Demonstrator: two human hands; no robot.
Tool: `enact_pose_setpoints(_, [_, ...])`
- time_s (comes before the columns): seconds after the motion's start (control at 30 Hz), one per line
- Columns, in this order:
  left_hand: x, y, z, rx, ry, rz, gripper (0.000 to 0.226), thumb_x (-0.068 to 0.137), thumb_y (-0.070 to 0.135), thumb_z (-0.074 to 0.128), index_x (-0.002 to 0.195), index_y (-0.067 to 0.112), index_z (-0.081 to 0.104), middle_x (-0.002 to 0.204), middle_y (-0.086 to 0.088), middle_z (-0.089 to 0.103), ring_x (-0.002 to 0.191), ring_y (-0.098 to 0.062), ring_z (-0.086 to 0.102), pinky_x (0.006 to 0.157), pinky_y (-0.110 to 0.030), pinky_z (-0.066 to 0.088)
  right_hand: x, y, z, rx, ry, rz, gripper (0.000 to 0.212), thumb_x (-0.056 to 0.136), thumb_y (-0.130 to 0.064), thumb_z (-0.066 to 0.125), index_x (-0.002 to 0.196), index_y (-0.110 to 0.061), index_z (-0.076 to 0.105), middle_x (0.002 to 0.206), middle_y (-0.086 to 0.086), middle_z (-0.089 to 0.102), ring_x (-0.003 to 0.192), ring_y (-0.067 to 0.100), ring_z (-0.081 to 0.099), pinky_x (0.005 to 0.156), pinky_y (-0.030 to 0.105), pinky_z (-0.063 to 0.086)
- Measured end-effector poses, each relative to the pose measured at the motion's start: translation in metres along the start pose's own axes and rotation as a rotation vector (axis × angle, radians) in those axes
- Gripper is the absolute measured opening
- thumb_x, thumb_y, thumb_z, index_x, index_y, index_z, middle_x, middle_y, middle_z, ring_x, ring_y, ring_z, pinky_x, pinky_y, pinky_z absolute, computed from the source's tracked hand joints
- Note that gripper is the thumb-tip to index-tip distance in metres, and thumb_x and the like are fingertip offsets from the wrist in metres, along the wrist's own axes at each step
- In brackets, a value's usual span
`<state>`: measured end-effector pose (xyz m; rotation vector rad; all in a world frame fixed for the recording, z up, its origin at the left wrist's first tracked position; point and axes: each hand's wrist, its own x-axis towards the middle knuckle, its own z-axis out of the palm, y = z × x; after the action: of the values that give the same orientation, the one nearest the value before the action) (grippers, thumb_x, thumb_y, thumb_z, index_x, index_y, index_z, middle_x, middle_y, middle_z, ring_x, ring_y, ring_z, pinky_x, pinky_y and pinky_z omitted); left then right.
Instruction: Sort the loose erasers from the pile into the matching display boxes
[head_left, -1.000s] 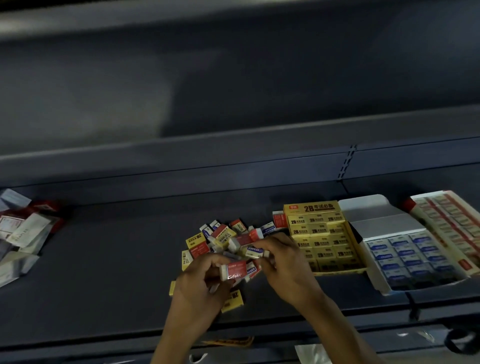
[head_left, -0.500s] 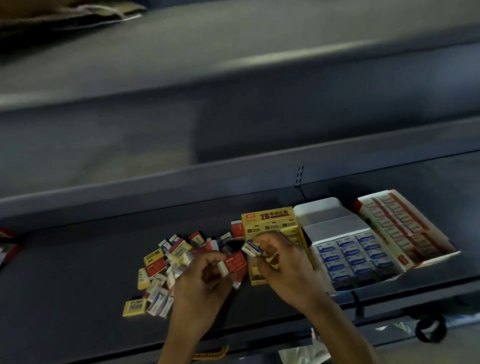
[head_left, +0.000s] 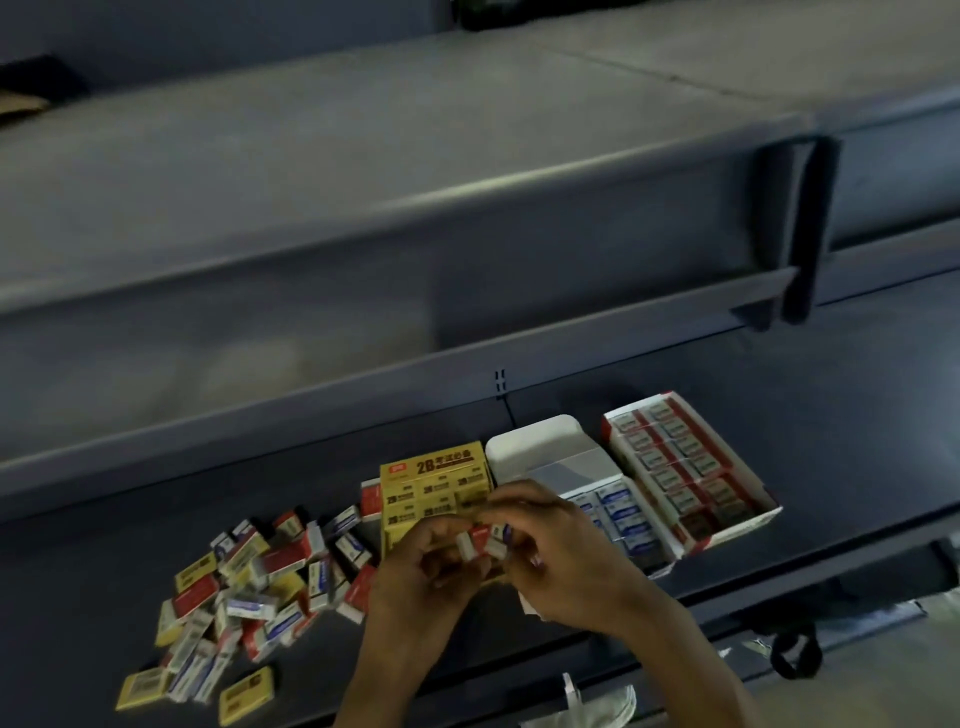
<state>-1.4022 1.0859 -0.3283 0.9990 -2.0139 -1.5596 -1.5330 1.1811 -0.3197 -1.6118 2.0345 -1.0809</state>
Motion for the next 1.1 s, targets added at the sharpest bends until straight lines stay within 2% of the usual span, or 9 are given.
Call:
enact_pose_setpoints(0.1, [0.002,0.003,0.015,0.005,0.008,-0.003,0.025,0.074,0.001,0.076,0.088,0.019,0.067,0.085,0.014,0.071,0.078,-0.003,0.067,0.068,-0.020,0.054,-0.006,0.012,-0.015,-0.055,-0.008,0.043,0.037,0.086,-0.008,0.057,0.121,-0.019,0.059,0.120,-0.007,0.048,0.086,-0.008,0.047,0.085,0.015,0.048])
enact_pose_setpoints(0.23, [0.003,0.004,0.035,0.030,-0.004,0.010,0.026,0.073,0.000,0.076,0.085,0.021,0.067,0.084,0.013,0.071,0.078,-0.004,0.067,0.071,-0.021,0.054,-0.015,0.027,-0.036,-0.105,-0.018,0.079,0.024,0.085,-0.022,0.063,0.109,-0.021,0.067,0.106,-0.006,0.059,0.087,-0.001,0.055,0.078,0.005,0.041])
enact_pose_setpoints(0.37, [0.007,-0.001,0.045,0.026,0.020,-0.038,0.027,0.075,0.001,0.074,0.088,0.023,0.068,0.087,0.016,0.071,0.081,-0.003,0.066,0.069,-0.018,0.052,-0.026,0.045,-0.054,-0.121,-0.061,0.187,0.016,0.079,-0.028,0.070,0.092,-0.020,0.066,0.091,-0.006,0.066,0.082,0.005,0.062,0.075,0.026,0.052])
enact_pose_setpoints(0.47, [0.008,-0.002,0.049,0.012,0.042,-0.046,0.025,0.077,0.001,0.073,0.091,0.022,0.068,0.088,0.018,0.070,0.083,-0.001,0.065,0.070,-0.017,0.052,-0.032,0.055,-0.064,-0.049,-0.151,0.261,0.017,0.077,-0.025,0.075,0.090,-0.023,0.064,0.089,-0.007,0.069,0.081,0.000,0.063,0.074,0.022,0.054])
enact_pose_setpoints(0.57, [0.007,-0.001,0.051,0.005,0.072,-0.054,0.025,0.078,0.001,0.071,0.091,0.021,0.067,0.088,0.018,0.070,0.083,-0.001,0.065,0.071,-0.021,0.054,-0.031,0.054,-0.062,-0.045,-0.266,0.203,0.008,0.080,-0.020,0.070,0.088,-0.020,0.067,0.087,-0.007,0.069,0.078,-0.001,0.063,0.073,0.021,0.053])
enact_pose_setpoints(0.63, [0.006,-0.002,0.052,0.024,0.087,-0.040,0.025,0.077,0.001,0.072,0.090,0.022,0.067,0.087,0.018,0.070,0.080,0.001,0.065,0.068,-0.017,0.052,-0.030,0.050,-0.054,-0.057,-0.316,0.142,0.008,0.082,-0.019,0.068,0.090,-0.019,0.069,0.089,-0.007,0.069,0.079,0.000,0.062,0.073,0.022,0.053])
enact_pose_setpoints(0.83, [0.003,-0.007,0.052,0.080,0.122,-0.034,0.026,0.076,0.006,0.075,0.091,0.026,0.068,0.089,0.018,0.069,0.082,0.002,0.064,0.072,-0.017,0.051,-0.024,0.050,-0.037,-0.098,-0.343,0.064,0.016,0.083,-0.016,0.067,0.098,-0.017,0.071,0.101,-0.005,0.070,0.087,0.002,0.062,0.070,0.003,0.041])
enact_pose_setpoints(0.97, [0.002,-0.011,0.051,0.056,0.133,-0.046,0.026,0.075,0.003,0.075,0.090,0.022,0.068,0.088,0.015,0.071,0.081,-0.001,0.066,0.070,-0.017,0.051,-0.019,0.048,-0.035,-0.037,-0.395,0.089,0.016,0.081,-0.016,0.069,0.097,-0.018,0.072,0.100,-0.006,0.069,0.080,-0.005,0.058,0.072,0.007,0.045])
enact_pose_setpoints(1.1, [0.002,-0.011,0.050,0.034,0.130,-0.044,0.026,0.074,0.002,0.075,0.091,0.021,0.067,0.088,0.014,0.071,0.081,-0.001,0.066,0.069,-0.014,0.050,-0.018,0.047,-0.036,-0.015,-0.437,0.099,0.015,0.082,-0.016,0.068,0.097,-0.018,0.072,0.099,-0.006,0.069,0.070,-0.012,0.053,0.065,0.003,0.042])
